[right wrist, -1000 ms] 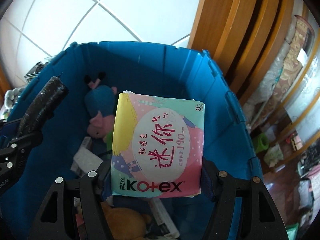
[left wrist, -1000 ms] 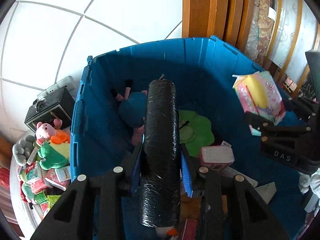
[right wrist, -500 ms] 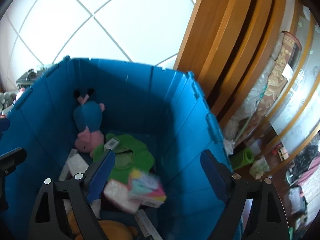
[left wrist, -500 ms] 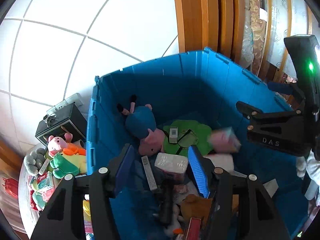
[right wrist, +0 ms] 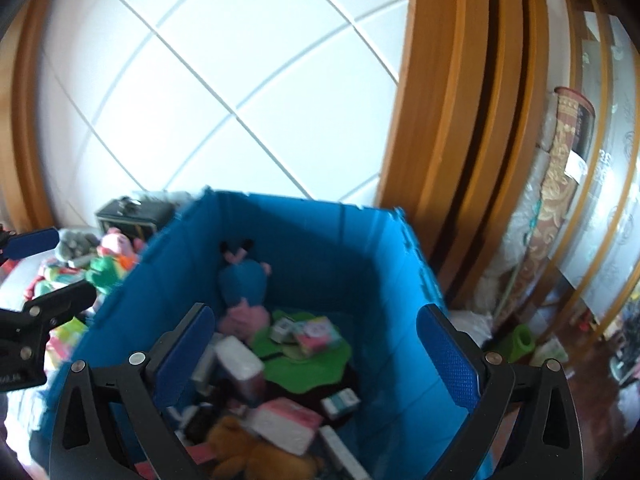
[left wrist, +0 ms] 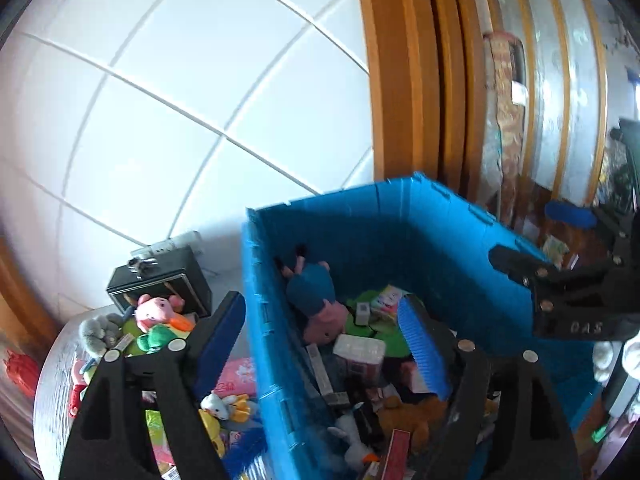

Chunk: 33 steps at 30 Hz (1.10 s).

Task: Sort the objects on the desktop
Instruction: 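Withdraw both tools from the crate back toward the pile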

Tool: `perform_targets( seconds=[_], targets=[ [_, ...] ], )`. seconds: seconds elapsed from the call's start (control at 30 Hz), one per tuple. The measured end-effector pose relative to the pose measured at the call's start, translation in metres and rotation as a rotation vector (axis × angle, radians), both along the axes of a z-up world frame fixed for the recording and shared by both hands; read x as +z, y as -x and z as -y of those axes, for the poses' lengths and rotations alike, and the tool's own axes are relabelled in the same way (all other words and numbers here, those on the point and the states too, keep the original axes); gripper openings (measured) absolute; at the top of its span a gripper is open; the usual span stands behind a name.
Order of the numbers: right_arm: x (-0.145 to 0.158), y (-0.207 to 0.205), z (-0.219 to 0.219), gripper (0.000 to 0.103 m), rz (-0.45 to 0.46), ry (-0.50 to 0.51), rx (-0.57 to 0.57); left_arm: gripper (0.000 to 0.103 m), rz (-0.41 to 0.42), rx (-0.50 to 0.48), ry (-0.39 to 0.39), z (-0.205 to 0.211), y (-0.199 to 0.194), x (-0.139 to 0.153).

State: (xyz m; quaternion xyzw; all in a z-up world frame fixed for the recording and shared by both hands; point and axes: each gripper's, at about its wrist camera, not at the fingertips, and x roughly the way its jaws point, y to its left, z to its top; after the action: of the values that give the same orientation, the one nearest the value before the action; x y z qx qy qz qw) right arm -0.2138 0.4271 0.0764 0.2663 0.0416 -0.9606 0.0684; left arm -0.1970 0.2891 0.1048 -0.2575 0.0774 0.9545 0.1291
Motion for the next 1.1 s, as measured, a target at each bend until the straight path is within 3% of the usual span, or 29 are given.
perform_targets(
  seconds=[0.17,0.3,0.47,0.77,1.1],
  targets=[
    [0.007,-0.026,0.029,0.103,-0.043,0.078,0.053,0.081,-0.076,0.062,-0.042,0.04,-0.028,0.006],
    [0.008,-0.042,0.064,0.103,-0.051,0.141,0.119,0.089,-0.108,0.136,-0.077,0.087,-0.047,0.006],
    [0.003,-0.049,0.125,0.103,-0.024,0.155,0.197,0.093,-0.134,0.242,-0.063,0.151,-0.063,-0.001],
    [-0.014,-0.057,0.235,0.103,0.035,0.139,0.278,0.094,-0.071,0.388,-0.071,0.273,-0.076,-0.04],
    [-0.066,-0.048,0.308,0.103,0.161,0.136,0.297,0.094,0.078,0.498,-0.102,0.382,-0.074,-0.124]
  ],
)
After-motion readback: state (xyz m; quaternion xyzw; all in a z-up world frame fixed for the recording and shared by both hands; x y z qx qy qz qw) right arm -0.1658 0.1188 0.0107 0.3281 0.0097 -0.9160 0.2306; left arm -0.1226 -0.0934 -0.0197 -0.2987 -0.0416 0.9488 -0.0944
